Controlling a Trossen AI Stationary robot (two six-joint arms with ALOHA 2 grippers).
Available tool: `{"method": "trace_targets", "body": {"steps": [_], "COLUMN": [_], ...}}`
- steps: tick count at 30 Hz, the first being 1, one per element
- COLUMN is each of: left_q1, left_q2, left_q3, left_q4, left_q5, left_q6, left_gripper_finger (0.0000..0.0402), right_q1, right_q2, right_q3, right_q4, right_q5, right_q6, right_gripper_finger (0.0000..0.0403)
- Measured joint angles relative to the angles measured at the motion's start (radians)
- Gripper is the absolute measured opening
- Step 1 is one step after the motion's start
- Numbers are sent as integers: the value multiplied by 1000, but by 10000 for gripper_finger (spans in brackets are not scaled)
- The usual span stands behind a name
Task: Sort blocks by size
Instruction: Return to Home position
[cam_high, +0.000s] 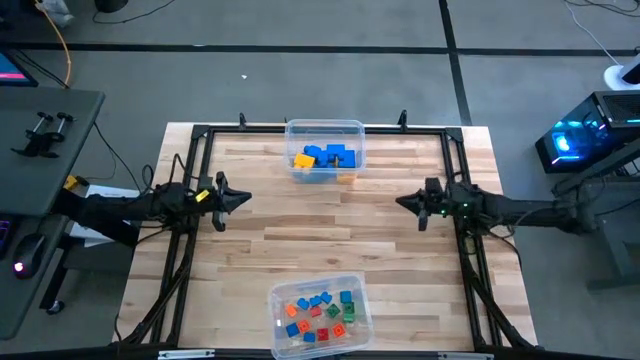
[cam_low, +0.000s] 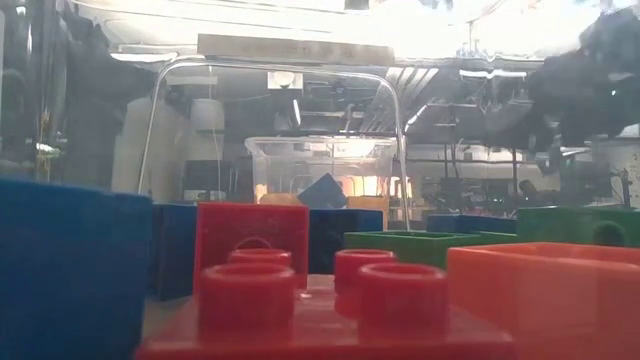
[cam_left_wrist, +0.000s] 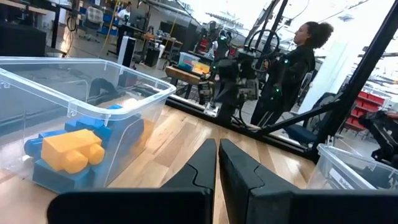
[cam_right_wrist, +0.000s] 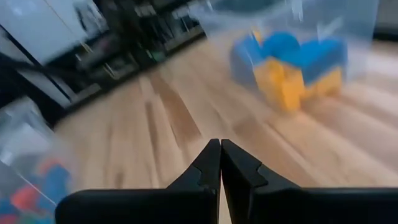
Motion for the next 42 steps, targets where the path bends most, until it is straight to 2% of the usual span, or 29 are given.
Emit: {"method": "trace_targets", "body": {"steps": [8, 13, 42], "left_q1": [0, 0, 0], "left_q2": [0, 0, 7], "left_q3": [0, 0, 0], "left_q4": [0, 1, 2], "left_q5": [0, -3, -7], "left_q6": [0, 1, 1], "left_gripper_finger": [7, 7, 7], "right_q1": [-3, -4, -3], "right_q2": [-282, -276, -276], "right_q3": [-1, -2, -2], "right_q4": [-19, 45, 6], "right_q5": [0, -1, 0], "right_q6": [0, 1, 5], "right_gripper_finger": [7, 7, 7]}}
